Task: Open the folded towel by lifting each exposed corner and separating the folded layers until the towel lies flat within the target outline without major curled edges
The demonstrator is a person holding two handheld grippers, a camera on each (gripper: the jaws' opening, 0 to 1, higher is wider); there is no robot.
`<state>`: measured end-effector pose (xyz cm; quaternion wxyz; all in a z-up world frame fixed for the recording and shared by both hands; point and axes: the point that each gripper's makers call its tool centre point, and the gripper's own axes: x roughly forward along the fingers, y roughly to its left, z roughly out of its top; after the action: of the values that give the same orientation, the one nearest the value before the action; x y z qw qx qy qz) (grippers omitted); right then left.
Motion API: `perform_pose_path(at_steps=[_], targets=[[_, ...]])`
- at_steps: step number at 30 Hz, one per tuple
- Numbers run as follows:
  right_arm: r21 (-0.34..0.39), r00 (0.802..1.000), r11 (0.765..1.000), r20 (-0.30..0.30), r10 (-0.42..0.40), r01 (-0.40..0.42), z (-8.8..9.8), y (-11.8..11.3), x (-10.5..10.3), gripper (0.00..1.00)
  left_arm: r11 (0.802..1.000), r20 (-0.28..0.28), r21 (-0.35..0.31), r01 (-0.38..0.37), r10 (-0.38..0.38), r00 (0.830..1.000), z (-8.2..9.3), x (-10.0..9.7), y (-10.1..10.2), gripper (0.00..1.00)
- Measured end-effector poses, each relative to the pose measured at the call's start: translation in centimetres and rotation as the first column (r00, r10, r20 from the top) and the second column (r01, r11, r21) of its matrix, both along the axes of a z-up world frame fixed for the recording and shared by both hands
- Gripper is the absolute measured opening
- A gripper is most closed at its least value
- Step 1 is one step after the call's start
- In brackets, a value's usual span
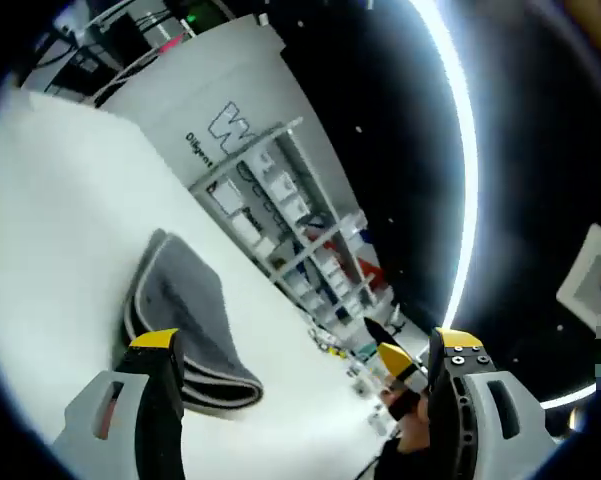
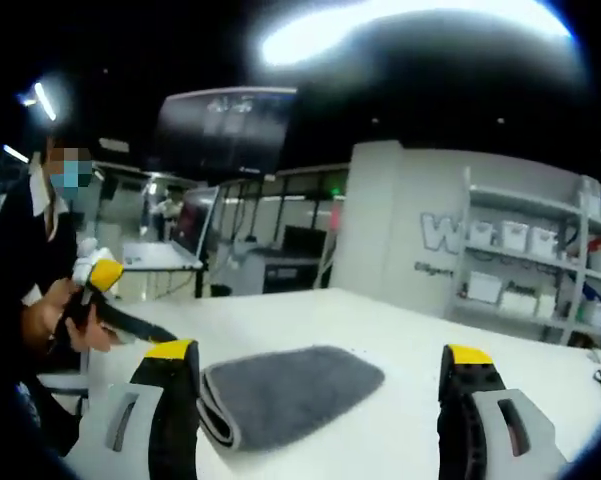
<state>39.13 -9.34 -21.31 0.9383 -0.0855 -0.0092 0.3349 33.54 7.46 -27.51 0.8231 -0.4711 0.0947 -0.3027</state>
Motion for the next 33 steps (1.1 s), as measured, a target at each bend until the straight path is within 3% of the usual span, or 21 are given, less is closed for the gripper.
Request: perform_pose_path(at_steps=[3, 7, 9, 12, 16, 26, 33], targets=[[0.001, 1.0, 1.0, -0.003, -0.002, 0.002, -0.2, -0.1, 0.0, 1.0, 0.995, -0.077, -0.086, 0.056, -0.062, 0.995, -1.2, -0.5, -2.7, 1.0], [0.001, 1.0, 1.0, -0.014, 0.001, -0.001, -0.6, 0.0, 0.0, 1.0, 0.989, -0.126, -0.075, 0.127, -0.135, 0.983, -3.0, -1.3, -6.0, 0.96], [-0.001, 1.0, 1.0, -0.016, 0.005, -0.005, -0.7, 0.0, -0.1, 1.0, 0.986, -0.159, -0.101, 0.131, -0.146, 0.976, -3.7, -1.2, -6.8, 0.96], [-0.002, 1.0, 1.0, -0.018, 0.006, -0.006, -0.9, -0.2, -0.2, 1.0, 0.987, -0.169, -0.122, 0.108, -0.128, 0.977, -4.0, -0.7, -6.9, 0.95], [-0.002, 1.0, 1.0, -0.024, 0.005, -0.005, -1.2, -0.6, 0.0, 1.0, 0.983, -0.177, -0.185, 0.013, -0.046, 0.983, -3.7, 1.1, -5.7, 0.97], [-0.007, 0.999, 1.0, -0.031, 0.012, -0.012, -1.5, -0.6, -0.1, 1.0, 0.982, -0.229, -0.187, 0.013, -0.057, 0.972, -4.8, 2.1, -6.5, 0.97], [-0.005, 0.999, 1.0, -0.03, 0.02, -0.02, -1.5, -0.3, -0.3, 1.0, 0.983, -0.239, -0.18, -0.04, -0.005, 0.971, -4.9, 3.3, -5.6, 0.95]])
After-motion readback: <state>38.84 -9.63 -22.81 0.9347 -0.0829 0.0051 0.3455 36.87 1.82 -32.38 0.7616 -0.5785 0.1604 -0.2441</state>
